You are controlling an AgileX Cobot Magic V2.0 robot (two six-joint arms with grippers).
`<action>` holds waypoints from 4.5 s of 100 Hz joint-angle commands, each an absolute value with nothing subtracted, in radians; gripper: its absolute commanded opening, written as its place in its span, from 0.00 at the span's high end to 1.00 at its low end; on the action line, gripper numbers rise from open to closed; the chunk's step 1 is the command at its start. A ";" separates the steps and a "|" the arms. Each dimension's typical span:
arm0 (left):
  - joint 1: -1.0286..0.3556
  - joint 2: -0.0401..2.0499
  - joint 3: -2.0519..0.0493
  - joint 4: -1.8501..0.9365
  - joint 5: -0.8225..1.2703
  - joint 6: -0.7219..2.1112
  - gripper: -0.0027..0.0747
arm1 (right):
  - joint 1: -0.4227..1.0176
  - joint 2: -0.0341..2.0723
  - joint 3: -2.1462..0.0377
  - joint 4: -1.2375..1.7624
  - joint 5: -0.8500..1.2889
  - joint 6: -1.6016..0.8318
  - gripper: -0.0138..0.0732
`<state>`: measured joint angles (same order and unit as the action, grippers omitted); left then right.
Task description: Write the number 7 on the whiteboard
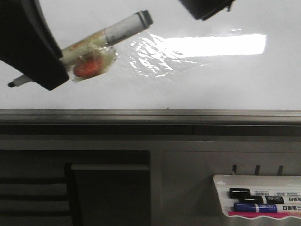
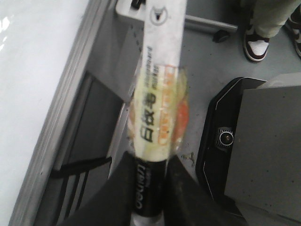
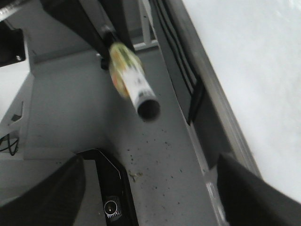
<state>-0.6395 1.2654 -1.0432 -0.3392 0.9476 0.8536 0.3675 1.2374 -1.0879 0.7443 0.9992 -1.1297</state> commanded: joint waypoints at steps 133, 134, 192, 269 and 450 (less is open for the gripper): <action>-0.705 1.222 -1.116 -0.350 0.816 0.830 0.49 | 0.493 1.298 -1.125 0.788 0.871 -1.198 0.89; -0.702 1.219 -1.115 -0.350 0.816 0.830 0.49 | 0.493 1.295 -1.125 0.783 0.871 -1.198 0.89; -0.297 0.895 -0.910 -0.484 0.744 0.718 0.49 | 0.493 1.062 -1.140 0.151 0.918 -0.272 0.89; -0.275 0.830 -0.837 -0.509 0.645 0.718 0.49 | 0.493 1.193 -0.975 0.303 0.347 -0.270 0.89; -0.314 0.861 -0.907 -0.593 0.727 0.799 0.49 | 0.545 1.143 -1.098 0.365 0.712 -0.348 0.89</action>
